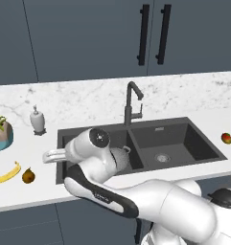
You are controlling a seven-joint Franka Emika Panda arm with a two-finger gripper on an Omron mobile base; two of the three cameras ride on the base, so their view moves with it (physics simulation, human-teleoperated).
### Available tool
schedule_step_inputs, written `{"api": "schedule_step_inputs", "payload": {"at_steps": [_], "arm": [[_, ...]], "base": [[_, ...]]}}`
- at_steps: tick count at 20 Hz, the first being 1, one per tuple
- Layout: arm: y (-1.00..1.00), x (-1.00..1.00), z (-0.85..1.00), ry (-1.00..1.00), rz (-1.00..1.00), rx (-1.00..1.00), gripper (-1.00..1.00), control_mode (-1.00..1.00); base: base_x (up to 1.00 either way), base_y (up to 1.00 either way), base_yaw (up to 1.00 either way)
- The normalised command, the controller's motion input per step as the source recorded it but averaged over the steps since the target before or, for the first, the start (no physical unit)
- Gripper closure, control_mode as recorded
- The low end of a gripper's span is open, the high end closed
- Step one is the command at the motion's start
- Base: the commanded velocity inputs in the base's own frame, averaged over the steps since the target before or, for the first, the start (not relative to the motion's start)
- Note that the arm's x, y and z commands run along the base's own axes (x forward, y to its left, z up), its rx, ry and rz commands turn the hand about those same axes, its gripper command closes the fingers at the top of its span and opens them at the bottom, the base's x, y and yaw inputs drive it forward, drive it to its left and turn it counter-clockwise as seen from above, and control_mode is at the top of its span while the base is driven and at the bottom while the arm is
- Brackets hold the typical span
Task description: Put the colander in the sink, put the pear, banana, mango in the colander, and turn on the sink faucet and pour water over the colander.
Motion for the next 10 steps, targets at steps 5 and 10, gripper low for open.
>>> {"api": "schedule_step_inputs", "payload": {"at_steps": [5, 10], "arm": [[0.50, 0.12, 0.02, 0.17, 0.00, 0.10, -1.00, -1.00], [0.41, 0.11, 0.12, 0.42, -0.04, -0.01, -1.00, -1.00]], "base": [[0.00, 0.00, 0.00], [0.00, 0.00, 0.00]]}}
